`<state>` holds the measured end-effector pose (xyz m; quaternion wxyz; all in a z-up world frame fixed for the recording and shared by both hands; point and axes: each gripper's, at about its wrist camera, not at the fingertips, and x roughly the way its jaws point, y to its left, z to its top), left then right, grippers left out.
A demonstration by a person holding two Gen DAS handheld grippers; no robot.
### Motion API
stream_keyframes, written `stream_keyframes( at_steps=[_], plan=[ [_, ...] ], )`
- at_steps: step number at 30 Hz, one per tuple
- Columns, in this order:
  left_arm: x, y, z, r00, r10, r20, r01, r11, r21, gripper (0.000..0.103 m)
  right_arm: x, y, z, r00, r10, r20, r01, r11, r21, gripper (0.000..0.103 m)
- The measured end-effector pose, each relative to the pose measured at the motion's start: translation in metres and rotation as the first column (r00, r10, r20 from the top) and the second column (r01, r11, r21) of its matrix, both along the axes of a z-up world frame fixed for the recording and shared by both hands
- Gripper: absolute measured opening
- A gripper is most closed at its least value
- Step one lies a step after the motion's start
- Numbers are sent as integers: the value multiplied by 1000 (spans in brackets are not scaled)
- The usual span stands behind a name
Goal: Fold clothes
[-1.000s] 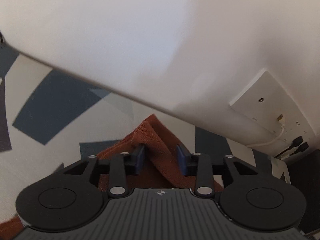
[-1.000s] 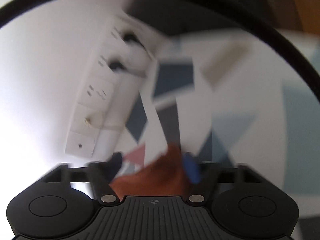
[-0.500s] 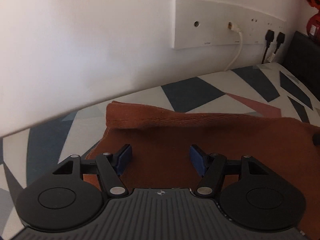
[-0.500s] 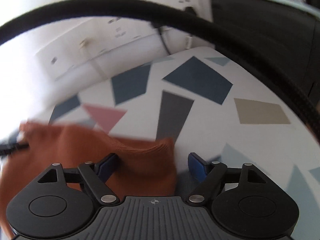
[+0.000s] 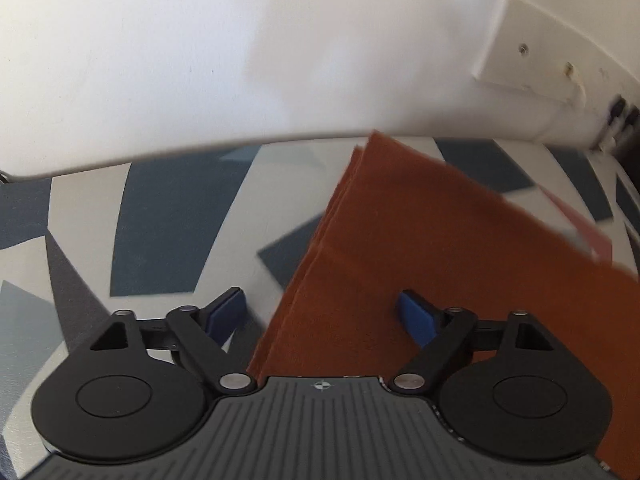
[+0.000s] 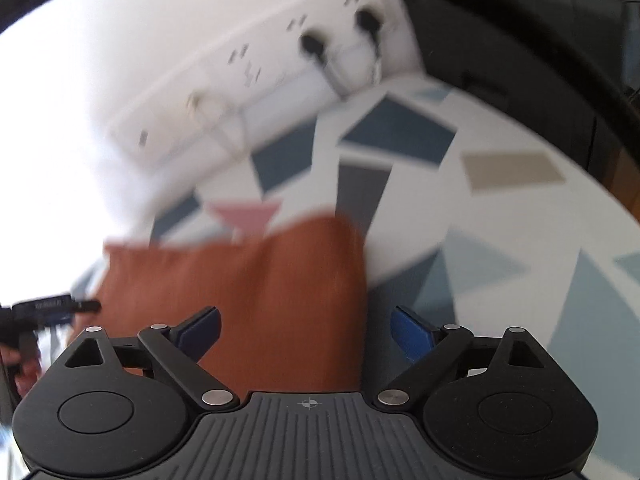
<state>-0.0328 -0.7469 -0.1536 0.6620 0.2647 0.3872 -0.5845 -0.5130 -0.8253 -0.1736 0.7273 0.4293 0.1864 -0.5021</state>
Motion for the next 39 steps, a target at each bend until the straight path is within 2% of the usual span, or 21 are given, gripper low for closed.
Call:
stream_keyframes(
  at_steps=[2, 6, 8, 10, 18, 25, 31, 34, 39],
  plan=[
    [-2, 10, -1, 1000, 2, -20, -2, 1000, -1, 89, 10, 4, -7, 999, 20, -43, -20, 1000, 10, 91],
    [-15, 26, -2, 1000, -12, -4, 11, 1000, -5, 97, 32, 3, -13, 993, 61, -101, -62, 998, -6, 94],
    [-24, 31, -2, 1000, -16, 3, 16, 1000, 1, 97, 48, 3, -15, 981, 80, -177, -85, 996, -24, 94],
    [-27, 39, -2, 1000, -15, 2, 15, 1000, 8, 96, 57, 4, -15, 973, 81, -214, -88, 996, -25, 93],
    [-25, 99, 1, 1000, 2, -28, -1, 999, 38, 96, 64, 20, -13, 954, 164, -250, -175, 984, -20, 90],
    [-25, 174, 4, 998, 35, -58, -31, 997, 70, 95, 66, 61, -11, 938, 242, -248, -253, 967, -14, 90],
    [-19, 241, 8, 993, 48, -104, -36, 993, 115, 95, 72, 99, -8, 906, 331, -263, -341, 940, 6, 90],
    [-16, 266, 9, 990, 62, -123, -43, 988, 146, 95, 79, 113, -8, 891, 367, -267, -378, 926, 12, 92],
    [-10, 290, 10, 985, 72, -154, -49, 987, 153, 96, 96, 129, -8, 871, 395, -291, -408, 913, 19, 101]
  ],
)
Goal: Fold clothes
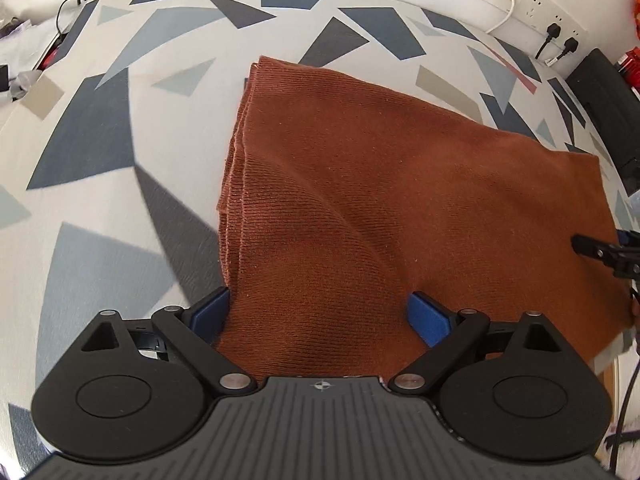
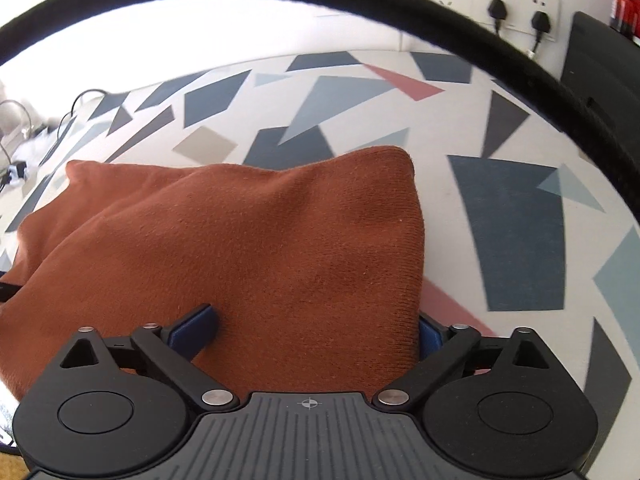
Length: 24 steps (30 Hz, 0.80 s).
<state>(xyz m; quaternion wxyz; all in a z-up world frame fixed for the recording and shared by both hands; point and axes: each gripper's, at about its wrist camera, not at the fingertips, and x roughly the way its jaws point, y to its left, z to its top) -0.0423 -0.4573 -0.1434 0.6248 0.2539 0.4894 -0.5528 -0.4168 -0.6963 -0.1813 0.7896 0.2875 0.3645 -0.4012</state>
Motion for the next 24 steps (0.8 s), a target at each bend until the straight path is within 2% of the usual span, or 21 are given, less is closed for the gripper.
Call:
stream_keyframes(
  at_steps=[4, 6, 9, 10, 14, 16, 19, 24],
  plan=[
    [9, -5, 0, 1000, 30, 1, -30, 999, -18, 97, 8, 2, 2, 999, -36, -16, 36, 999, 10, 102],
    [10, -15, -2, 999, -20, 45, 21, 999, -35, 103, 7, 3, 1, 999, -48, -12, 48, 999, 14, 102],
    [9, -35, -6, 989, -83, 122, 87, 996, -27, 103, 7, 4, 1, 997, -72, -3, 72, 997, 17, 102],
    [10, -42, -6, 989, -84, 126, 88, 996, -24, 103, 7, 3, 1, 997, -75, -5, 75, 997, 17, 102],
    [12, -65, -7, 993, -22, 119, 25, 999, -24, 103, 6, 2, 1, 997, -82, -6, 82, 996, 16, 102],
    [8, -73, -8, 989, -7, 145, 8, 1000, -1, 103, 6, 3, 0, 996, -84, -2, 84, 996, 9, 102],
    [5, -75, -10, 987, 26, 161, -26, 1000, -4, 103, 6, 6, -1, 995, -101, 0, 101, 995, -12, 102],
    [5, -73, -10, 986, 32, 163, -29, 999, -17, 103, 7, 10, -2, 992, -123, 8, 124, 992, -36, 102]
  ],
)
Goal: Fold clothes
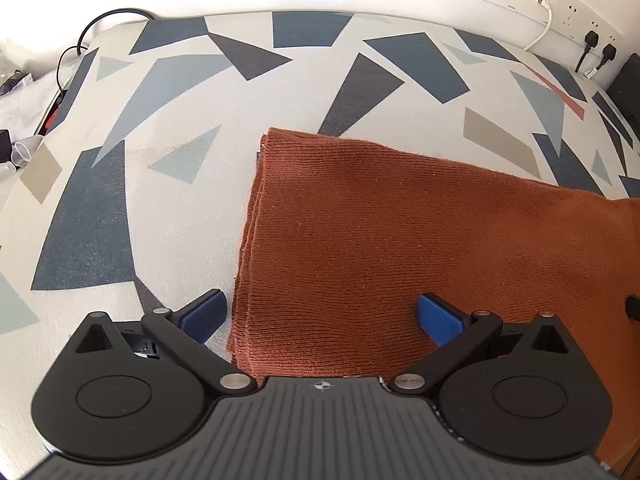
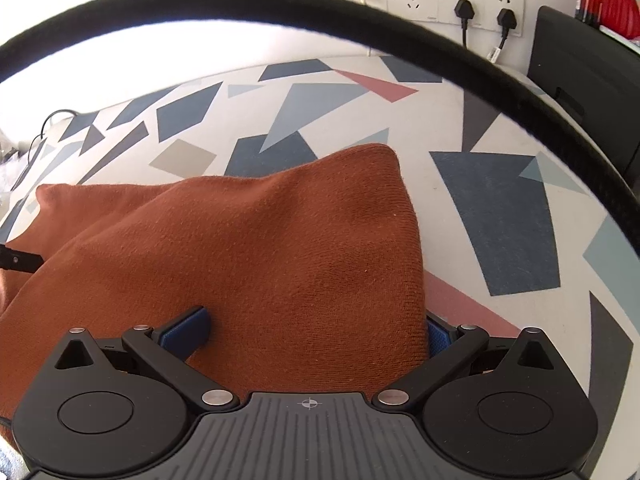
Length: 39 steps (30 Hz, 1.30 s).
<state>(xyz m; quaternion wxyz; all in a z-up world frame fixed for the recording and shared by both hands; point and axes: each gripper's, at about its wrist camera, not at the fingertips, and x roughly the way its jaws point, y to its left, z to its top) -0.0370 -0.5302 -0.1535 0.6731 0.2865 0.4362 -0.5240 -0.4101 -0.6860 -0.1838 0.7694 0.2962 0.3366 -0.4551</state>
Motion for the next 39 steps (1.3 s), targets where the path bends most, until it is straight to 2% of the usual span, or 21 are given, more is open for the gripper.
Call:
stream_keyframes(
  at_steps=[11, 18, 20, 23, 24, 26, 29, 37, 39],
  plan=[
    [1, 6, 1, 999, -37, 3, 37, 999, -27, 103, 0, 0, 0, 1000, -2, 2, 2, 1000, -5, 102],
    [-3, 23, -4, 997, -69, 23, 71, 990, -124, 103, 1, -1, 1, 1000, -6, 0, 6, 1000, -2, 102],
    [-1, 22, -2, 995, -97, 13, 98, 990, -104, 103, 1, -1, 1, 1000, -6, -1, 6, 1000, -1, 102],
    [2, 16, 3, 985, -169, -26, 167, 985, -45, 102, 1, 0, 1, 1000, -6, 0, 6, 1000, -1, 102],
    [2, 16, 4, 978, -203, -55, 200, 979, -48, 101, 1, 0, 1, 1000, -6, 1, 6, 1000, -3, 102],
    [4, 24, 6, 939, -283, -194, 265, 958, -112, 99, 0, 0, 0, 1000, -6, 3, 6, 1000, -5, 102],
    [2, 29, 5, 899, -329, -289, 299, 943, -144, 97, 0, 1, 0, 1000, -6, 7, 6, 1000, -9, 102],
    [14, 25, 5, 882, -296, -367, 258, 954, -150, 97, -1, 1, 0, 1000, -4, 9, 4, 1000, -10, 102],
    [12, 24, 6, 885, -287, -366, 253, 957, -139, 97, -2, -1, 2, 1000, 2, 14, -2, 1000, 4, 102]
  ],
)
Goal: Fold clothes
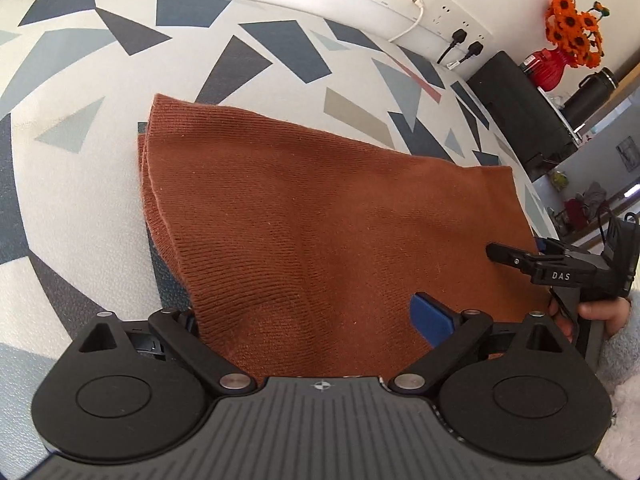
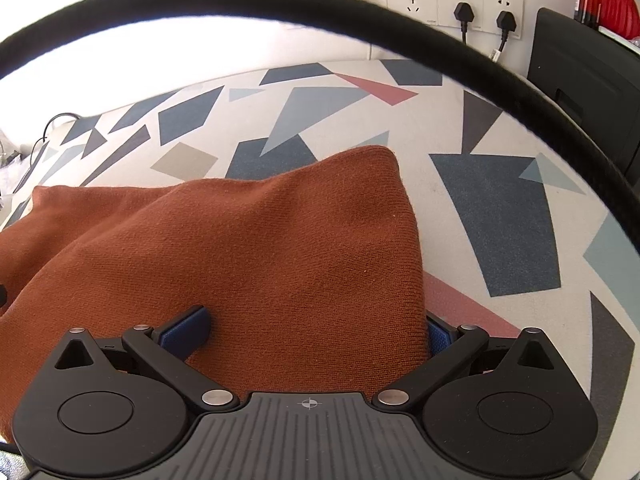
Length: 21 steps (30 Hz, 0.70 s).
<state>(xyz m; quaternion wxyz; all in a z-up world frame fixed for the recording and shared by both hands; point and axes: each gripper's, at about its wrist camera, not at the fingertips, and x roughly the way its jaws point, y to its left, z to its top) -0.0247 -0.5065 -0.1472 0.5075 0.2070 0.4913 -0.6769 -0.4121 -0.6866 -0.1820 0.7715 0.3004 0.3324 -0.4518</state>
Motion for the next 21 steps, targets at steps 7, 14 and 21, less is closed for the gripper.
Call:
stream_keyframes(
  at_steps=[7, 14, 21],
  plan=[
    [-20, -1, 0, 990, -68, 123, 70, 998, -4, 102, -21, -6, 10, 998, 6, 58, -9, 999, 53, 102],
    [-33, 3, -1, 981, -37, 189, 42, 999, -20, 99, -51, -11, 3, 992, -88, 85, 79, 992, 102, 102],
    [-22, 9, -2, 999, 23, 24, -22, 1000, -16, 51, -20, -10, 4, 998, 37, 57, -42, 995, 93, 86]
  ],
)
